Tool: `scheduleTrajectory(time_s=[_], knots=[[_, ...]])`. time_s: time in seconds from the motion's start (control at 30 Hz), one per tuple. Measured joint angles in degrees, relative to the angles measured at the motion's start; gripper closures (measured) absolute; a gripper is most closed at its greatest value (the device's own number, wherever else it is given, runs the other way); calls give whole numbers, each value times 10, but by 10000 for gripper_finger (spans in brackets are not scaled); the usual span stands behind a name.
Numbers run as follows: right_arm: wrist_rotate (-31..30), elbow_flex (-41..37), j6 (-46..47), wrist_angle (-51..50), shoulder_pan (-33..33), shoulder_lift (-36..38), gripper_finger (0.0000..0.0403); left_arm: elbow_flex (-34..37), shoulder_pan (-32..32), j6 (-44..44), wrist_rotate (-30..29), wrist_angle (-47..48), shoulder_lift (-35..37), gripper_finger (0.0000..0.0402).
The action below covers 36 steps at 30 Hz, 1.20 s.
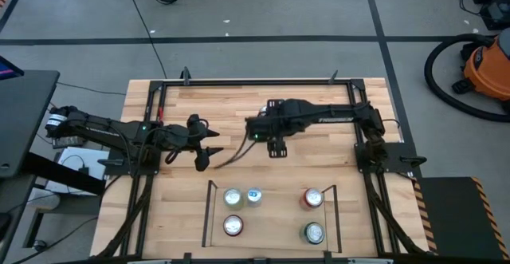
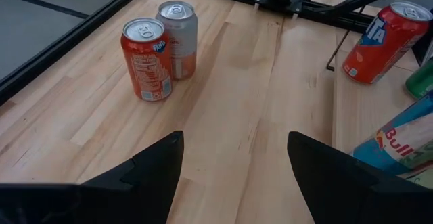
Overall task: Place canned beverage on shelf
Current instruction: Put the orange white soda can on the shelf
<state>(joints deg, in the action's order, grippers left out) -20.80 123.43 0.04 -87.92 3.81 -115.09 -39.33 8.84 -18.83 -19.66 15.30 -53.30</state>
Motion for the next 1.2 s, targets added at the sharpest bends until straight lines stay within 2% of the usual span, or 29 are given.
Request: scheduleTrajectory(time_s=[0.2, 0.43, 0.7, 0.97, 1.2], knots=[[29, -55, -33, 67, -46, 14, 43, 0, 0, 0, 0, 0, 0, 127], [29, -188, -48, 181, -95, 82, 43, 0, 0, 0, 0, 0, 0, 127], [73, -333, -47, 300, -161, 155, 42, 0, 0, 4, 0, 0, 0, 127], [117, -394, -43, 318, -204, 160, 6, 0, 0, 2, 0, 0, 0, 127], [138, -422, -47, 340, -220, 159, 4, 0, 0, 4, 0, 0, 0, 127]])
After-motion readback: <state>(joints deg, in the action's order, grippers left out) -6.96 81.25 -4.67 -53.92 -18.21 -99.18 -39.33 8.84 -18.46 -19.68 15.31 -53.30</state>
